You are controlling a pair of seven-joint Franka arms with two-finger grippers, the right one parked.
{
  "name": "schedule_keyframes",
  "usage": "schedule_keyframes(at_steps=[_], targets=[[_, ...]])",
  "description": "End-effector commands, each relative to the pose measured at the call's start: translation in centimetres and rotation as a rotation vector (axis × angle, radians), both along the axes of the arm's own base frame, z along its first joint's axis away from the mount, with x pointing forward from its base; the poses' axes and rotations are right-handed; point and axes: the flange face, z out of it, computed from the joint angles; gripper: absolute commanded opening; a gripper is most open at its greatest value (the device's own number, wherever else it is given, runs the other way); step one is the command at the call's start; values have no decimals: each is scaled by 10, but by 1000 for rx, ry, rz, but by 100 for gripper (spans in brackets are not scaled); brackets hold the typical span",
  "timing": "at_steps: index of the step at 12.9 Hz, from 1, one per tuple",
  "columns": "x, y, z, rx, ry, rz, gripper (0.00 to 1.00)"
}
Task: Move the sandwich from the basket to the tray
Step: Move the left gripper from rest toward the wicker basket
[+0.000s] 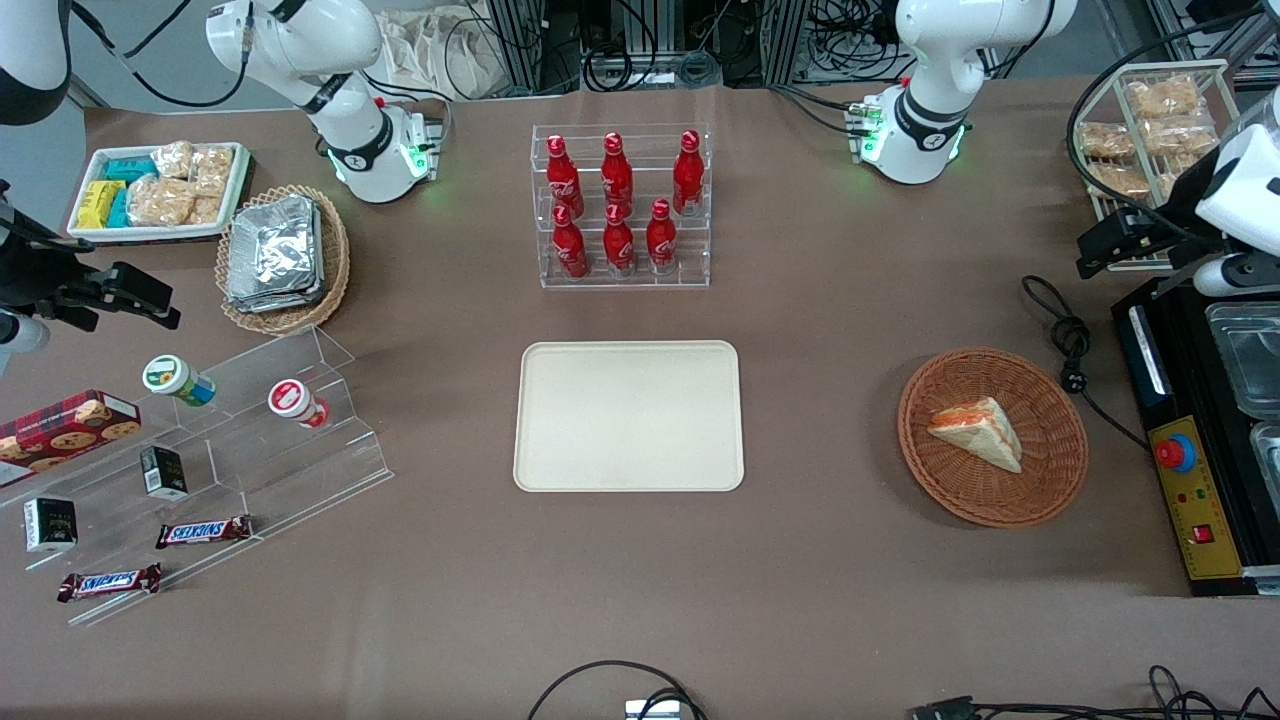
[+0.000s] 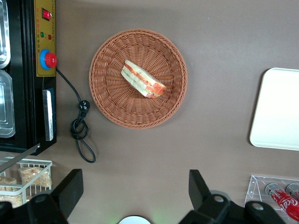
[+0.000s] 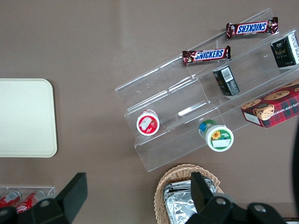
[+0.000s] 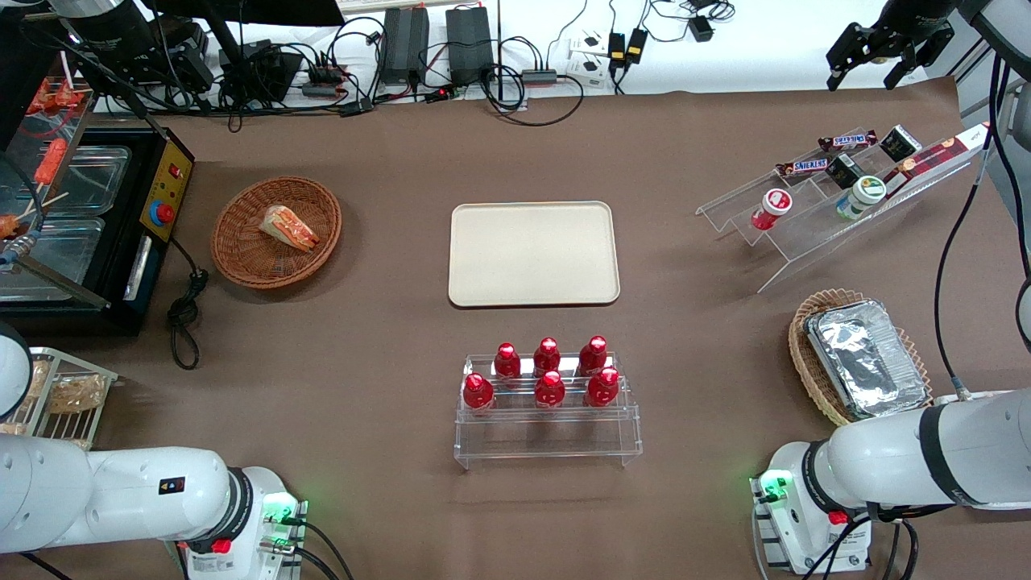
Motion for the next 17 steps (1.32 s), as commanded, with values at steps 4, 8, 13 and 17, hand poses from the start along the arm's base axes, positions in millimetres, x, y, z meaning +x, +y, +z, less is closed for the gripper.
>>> schedule_keyframes(at_steps=[4, 8, 13, 17], targets=[[3, 4, -2, 13, -1, 13, 100], [12, 5, -28, 10, 2, 59, 100], [24, 0, -90, 56, 16, 620, 100], [26, 6, -167, 59, -8, 792, 100]])
